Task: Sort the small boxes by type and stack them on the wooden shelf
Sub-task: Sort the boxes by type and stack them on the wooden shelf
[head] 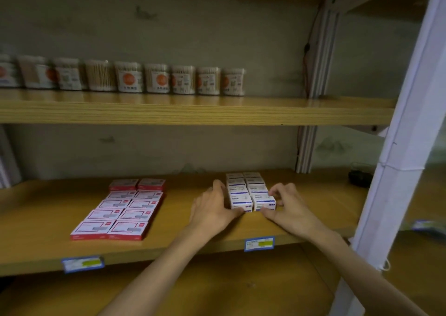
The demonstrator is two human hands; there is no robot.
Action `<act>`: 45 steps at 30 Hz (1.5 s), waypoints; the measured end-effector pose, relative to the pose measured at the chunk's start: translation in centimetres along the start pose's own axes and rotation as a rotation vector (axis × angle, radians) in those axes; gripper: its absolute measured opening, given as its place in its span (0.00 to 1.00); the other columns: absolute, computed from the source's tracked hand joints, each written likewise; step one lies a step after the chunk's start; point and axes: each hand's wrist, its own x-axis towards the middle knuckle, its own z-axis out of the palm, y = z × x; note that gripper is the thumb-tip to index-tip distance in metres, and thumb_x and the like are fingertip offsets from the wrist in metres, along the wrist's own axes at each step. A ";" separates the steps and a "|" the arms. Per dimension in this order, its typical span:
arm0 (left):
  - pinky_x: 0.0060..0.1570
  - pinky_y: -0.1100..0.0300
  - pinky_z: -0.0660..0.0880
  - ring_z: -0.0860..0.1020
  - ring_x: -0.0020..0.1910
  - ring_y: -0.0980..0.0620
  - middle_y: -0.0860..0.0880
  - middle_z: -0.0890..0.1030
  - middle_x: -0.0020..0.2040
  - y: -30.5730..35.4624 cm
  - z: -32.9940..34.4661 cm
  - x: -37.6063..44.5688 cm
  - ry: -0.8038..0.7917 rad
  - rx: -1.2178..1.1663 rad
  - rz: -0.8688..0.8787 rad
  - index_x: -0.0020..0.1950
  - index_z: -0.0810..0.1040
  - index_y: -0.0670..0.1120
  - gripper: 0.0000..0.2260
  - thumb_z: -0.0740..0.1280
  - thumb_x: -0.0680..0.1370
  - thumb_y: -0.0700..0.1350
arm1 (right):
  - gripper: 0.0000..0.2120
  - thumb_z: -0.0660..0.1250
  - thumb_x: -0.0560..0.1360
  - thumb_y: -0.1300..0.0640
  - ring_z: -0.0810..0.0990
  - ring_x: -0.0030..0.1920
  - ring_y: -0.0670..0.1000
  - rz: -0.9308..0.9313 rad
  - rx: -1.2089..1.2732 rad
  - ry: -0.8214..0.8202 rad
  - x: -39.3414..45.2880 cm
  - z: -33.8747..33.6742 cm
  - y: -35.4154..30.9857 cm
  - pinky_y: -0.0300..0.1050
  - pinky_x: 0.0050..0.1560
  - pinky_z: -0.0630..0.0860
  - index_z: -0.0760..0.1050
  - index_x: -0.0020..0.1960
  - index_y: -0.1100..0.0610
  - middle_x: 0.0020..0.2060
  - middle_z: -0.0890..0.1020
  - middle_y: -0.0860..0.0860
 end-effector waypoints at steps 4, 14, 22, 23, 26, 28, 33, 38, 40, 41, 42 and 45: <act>0.58 0.52 0.75 0.76 0.59 0.52 0.54 0.76 0.59 -2.5 -3.0 -1.8 0.070 0.024 0.084 0.66 0.72 0.55 0.20 0.68 0.77 0.59 | 0.19 0.69 0.76 0.43 0.67 0.63 0.45 -0.142 -0.200 0.142 -1.2 0.6 -2.4 0.43 0.64 0.70 0.70 0.64 0.46 0.61 0.68 0.45; 0.60 0.54 0.72 0.73 0.67 0.51 0.56 0.73 0.70 -13.1 -12.9 -9.8 0.252 0.164 0.014 0.73 0.70 0.58 0.22 0.65 0.79 0.56 | 0.12 0.68 0.77 0.48 0.73 0.55 0.41 -0.489 0.042 0.047 -4.2 7.7 -18.3 0.43 0.60 0.72 0.74 0.60 0.44 0.52 0.74 0.40; 0.49 0.60 0.77 0.76 0.54 0.61 0.64 0.73 0.57 -24.3 -21.7 -19.4 0.349 0.016 -0.005 0.63 0.74 0.63 0.13 0.65 0.79 0.57 | 0.13 0.66 0.80 0.49 0.75 0.58 0.39 -0.621 0.221 -0.084 -8.9 15.6 -34.0 0.39 0.60 0.73 0.75 0.64 0.43 0.57 0.78 0.38; 0.49 0.60 0.77 0.75 0.53 0.62 0.64 0.73 0.56 -25.7 -22.9 -20.6 0.364 0.021 -0.017 0.63 0.74 0.63 0.13 0.65 0.79 0.57 | 0.13 0.66 0.80 0.49 0.75 0.58 0.38 -0.631 0.244 -0.096 -9.7 16.6 -36.1 0.38 0.59 0.74 0.75 0.64 0.43 0.56 0.78 0.37; 0.49 0.62 0.75 0.75 0.52 0.61 0.63 0.73 0.55 -30.3 -27.0 -23.7 0.403 0.050 -0.049 0.62 0.75 0.61 0.12 0.65 0.78 0.56 | 0.11 0.66 0.80 0.51 0.76 0.56 0.37 -0.674 0.309 -0.108 -11.8 19.7 -42.0 0.35 0.55 0.75 0.76 0.61 0.43 0.53 0.78 0.37; 0.48 0.62 0.72 0.75 0.53 0.61 0.61 0.74 0.55 -33.6 -29.7 -25.7 0.408 0.067 -0.065 0.63 0.75 0.61 0.12 0.65 0.79 0.55 | 0.10 0.66 0.80 0.52 0.76 0.55 0.38 -0.699 0.338 -0.118 -13.3 21.8 -45.7 0.35 0.54 0.76 0.76 0.60 0.44 0.52 0.78 0.37; 0.55 0.58 0.75 0.76 0.57 0.60 0.61 0.76 0.60 -41.9 -35.5 -30.3 0.404 0.106 -0.111 0.67 0.74 0.61 0.16 0.63 0.79 0.57 | 0.10 0.67 0.80 0.56 0.78 0.52 0.39 -0.738 0.419 -0.144 -16.3 26.8 -54.6 0.31 0.50 0.76 0.78 0.60 0.48 0.51 0.80 0.41; 0.60 0.54 0.74 0.76 0.62 0.56 0.58 0.76 0.66 -49.0 -39.7 -32.8 0.369 0.145 -0.150 0.71 0.73 0.59 0.19 0.63 0.80 0.57 | 0.12 0.66 0.80 0.57 0.79 0.49 0.40 -0.741 0.435 -0.158 -17.3 31.1 -62.3 0.33 0.48 0.78 0.77 0.62 0.48 0.53 0.80 0.42; 0.60 0.54 0.74 0.75 0.63 0.56 0.57 0.76 0.67 -51.6 -41.2 -33.2 0.363 0.156 -0.159 0.71 0.72 0.59 0.19 0.63 0.80 0.57 | 0.13 0.65 0.80 0.54 0.79 0.50 0.39 -0.752 0.406 -0.167 -17.2 32.7 -65.0 0.36 0.51 0.79 0.77 0.63 0.47 0.54 0.80 0.41; 0.60 0.55 0.74 0.75 0.63 0.56 0.57 0.75 0.67 -52.8 -41.9 -33.3 0.365 0.156 -0.166 0.71 0.72 0.59 0.19 0.63 0.80 0.57 | 0.13 0.65 0.79 0.53 0.79 0.50 0.40 -0.762 0.382 -0.168 -17.0 33.6 -66.4 0.39 0.52 0.80 0.76 0.63 0.46 0.55 0.80 0.41; 0.60 0.55 0.74 0.75 0.63 0.56 0.57 0.75 0.68 -54.1 -42.6 -33.3 0.371 0.157 -0.174 0.71 0.72 0.59 0.19 0.63 0.80 0.57 | 0.13 0.65 0.79 0.52 0.79 0.51 0.41 -0.770 0.350 -0.163 -16.7 34.5 -67.7 0.42 0.53 0.80 0.76 0.64 0.45 0.55 0.80 0.41; 0.63 0.52 0.74 0.74 0.64 0.56 0.58 0.74 0.69 -58.0 -44.7 -33.1 0.390 0.149 -0.207 0.71 0.71 0.60 0.19 0.63 0.80 0.58 | 0.15 0.64 0.78 0.50 0.79 0.52 0.43 -0.767 0.260 -0.143 -15.7 37.0 -71.4 0.46 0.55 0.78 0.75 0.64 0.45 0.56 0.80 0.42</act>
